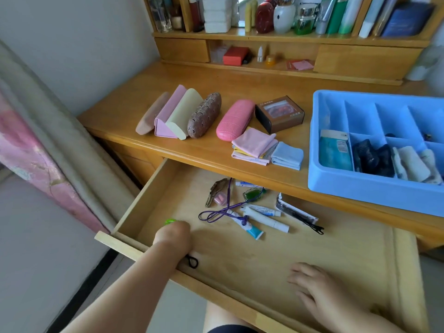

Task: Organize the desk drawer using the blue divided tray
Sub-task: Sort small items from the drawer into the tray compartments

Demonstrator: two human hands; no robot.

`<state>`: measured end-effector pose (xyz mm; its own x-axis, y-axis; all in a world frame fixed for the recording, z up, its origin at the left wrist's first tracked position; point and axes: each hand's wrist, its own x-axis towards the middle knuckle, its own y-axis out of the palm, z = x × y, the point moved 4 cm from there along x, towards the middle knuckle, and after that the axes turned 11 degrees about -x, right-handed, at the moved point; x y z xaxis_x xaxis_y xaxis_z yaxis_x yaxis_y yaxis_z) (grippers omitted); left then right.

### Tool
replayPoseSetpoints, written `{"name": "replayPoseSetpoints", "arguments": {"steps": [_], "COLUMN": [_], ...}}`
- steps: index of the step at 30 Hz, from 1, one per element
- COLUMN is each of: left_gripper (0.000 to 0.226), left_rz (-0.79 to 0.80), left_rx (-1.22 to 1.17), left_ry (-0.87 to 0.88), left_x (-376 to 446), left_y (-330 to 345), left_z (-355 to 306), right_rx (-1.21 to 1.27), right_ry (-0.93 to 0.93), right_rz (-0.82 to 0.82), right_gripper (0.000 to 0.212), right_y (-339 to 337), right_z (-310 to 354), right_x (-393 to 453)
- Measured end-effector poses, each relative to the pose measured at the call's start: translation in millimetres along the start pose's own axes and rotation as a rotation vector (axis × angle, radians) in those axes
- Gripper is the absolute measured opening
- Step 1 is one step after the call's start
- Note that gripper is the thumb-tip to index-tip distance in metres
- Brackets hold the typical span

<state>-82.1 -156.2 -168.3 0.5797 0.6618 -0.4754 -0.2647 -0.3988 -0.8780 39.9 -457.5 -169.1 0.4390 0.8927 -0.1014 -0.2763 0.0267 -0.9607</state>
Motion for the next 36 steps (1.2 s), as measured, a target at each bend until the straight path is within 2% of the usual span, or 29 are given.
{"name": "replayPoseSetpoints", "arguments": {"steps": [3, 5, 6, 8, 10, 12, 14, 16, 18, 22, 26, 29, 33, 36], "left_gripper": [0.022, 0.014, 0.009, 0.013, 0.016, 0.014, 0.010, 0.006, 0.011, 0.020, 0.024, 0.027, 0.029, 0.027], "left_rz": [0.032, 0.013, 0.010, 0.076, 0.172, 0.196, 0.146, 0.111, 0.104, 0.049, -0.021, -0.094, -0.140, -0.163], "left_rx": [0.065, -0.021, -0.177, -0.648, -1.068, -1.267, -1.358, -1.427, -1.483, -1.446, -1.293, -1.215, -1.185, -1.224], "left_ry": [0.043, 0.148, 0.214, 0.314, 0.382, 0.430, 0.440, 0.433, 0.450, 0.393, 0.253, 0.195, 0.161, 0.118], "left_x": [-4, -13, -20, -40, -66, -87, -101, -108, -111, -102, -85, -77, -69, -65], "left_y": [-1, -9, -13, -17, -21, -22, -21, -18, -16, -4, 13, 19, 21, 21], "left_z": [-16, -32, -43, -69, -99, -126, -147, -162, -174, -177, -161, -154, -151, -149], "right_rx": [0.055, 0.079, 0.176, 0.450, 0.834, 1.097, 1.143, 1.032, 0.866, 0.544, 0.515, 0.429, 0.157, -0.059], "right_ry": [0.023, 0.046, 0.094, 0.223, 0.329, 0.369, 0.386, 0.402, 0.380, 0.254, 0.409, 0.603, 0.833, 0.819], "right_rz": [0.036, 0.054, 0.082, 0.089, 0.144, 0.170, 0.115, 0.031, -0.047, -0.356, -0.645, -0.612, -0.370, -0.332], "right_gripper": [0.040, 0.027, 0.026, 0.029, 0.039, 0.039, 0.023, 0.014, 0.019, 0.016, 0.020, 0.018, 0.025, 0.019], "right_y": [-8, -11, -13, -24, -38, -50, -68, -88, -112, -194, -272, -285, -260, -257], "right_z": [1, -1, 0, 6, 17, 24, 23, 16, 4, -41, -129, -194, -236, -231], "right_x": [-4, -1, 1, 8, 15, 17, 12, 2, -8, -14, 12, 48, 82, 91]}}
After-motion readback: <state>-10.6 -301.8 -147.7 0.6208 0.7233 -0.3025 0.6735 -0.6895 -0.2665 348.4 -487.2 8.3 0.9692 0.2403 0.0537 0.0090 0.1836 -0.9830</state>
